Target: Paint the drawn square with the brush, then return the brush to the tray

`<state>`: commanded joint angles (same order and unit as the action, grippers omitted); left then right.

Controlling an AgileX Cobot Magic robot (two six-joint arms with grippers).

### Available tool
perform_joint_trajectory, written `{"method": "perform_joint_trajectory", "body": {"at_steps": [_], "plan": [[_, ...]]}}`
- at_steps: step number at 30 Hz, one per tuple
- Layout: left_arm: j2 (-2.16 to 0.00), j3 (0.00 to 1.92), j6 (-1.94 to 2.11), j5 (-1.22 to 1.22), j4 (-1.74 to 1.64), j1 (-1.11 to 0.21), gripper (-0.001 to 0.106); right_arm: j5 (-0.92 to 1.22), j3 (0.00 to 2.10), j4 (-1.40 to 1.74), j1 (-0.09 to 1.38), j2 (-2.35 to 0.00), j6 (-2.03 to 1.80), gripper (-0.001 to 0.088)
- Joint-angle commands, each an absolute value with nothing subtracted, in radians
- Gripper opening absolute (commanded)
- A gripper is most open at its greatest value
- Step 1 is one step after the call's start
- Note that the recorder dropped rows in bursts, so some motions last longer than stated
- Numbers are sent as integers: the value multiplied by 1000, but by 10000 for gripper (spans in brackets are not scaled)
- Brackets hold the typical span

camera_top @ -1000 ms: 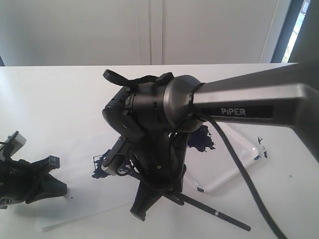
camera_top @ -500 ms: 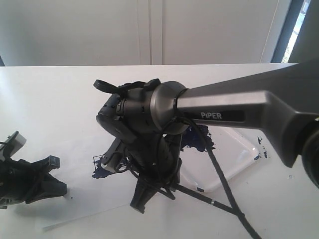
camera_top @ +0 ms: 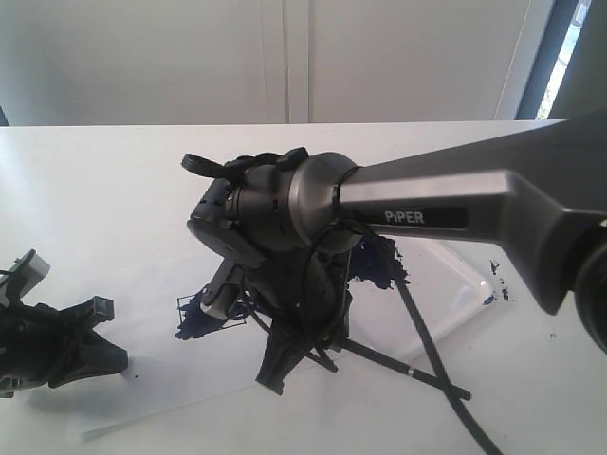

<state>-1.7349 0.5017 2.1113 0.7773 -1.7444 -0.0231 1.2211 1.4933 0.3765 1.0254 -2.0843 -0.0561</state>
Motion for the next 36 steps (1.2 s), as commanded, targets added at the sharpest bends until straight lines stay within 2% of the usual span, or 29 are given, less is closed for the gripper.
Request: {"method": "perform_joint_trajectory", "body": {"at_steps": [16,24,36], "plan": [[-1735,502,2111,771,-1744,-23,0,1221,1493,218,1028,-2065,18,0],[-1735,502,2111,775,-1744,-23,0,1221,1493,373,1028,-2065,-29,0],[-1735,502,2111,775,-1744,-23,0,1221,1493,252,1036,-2067,0,0]]}}
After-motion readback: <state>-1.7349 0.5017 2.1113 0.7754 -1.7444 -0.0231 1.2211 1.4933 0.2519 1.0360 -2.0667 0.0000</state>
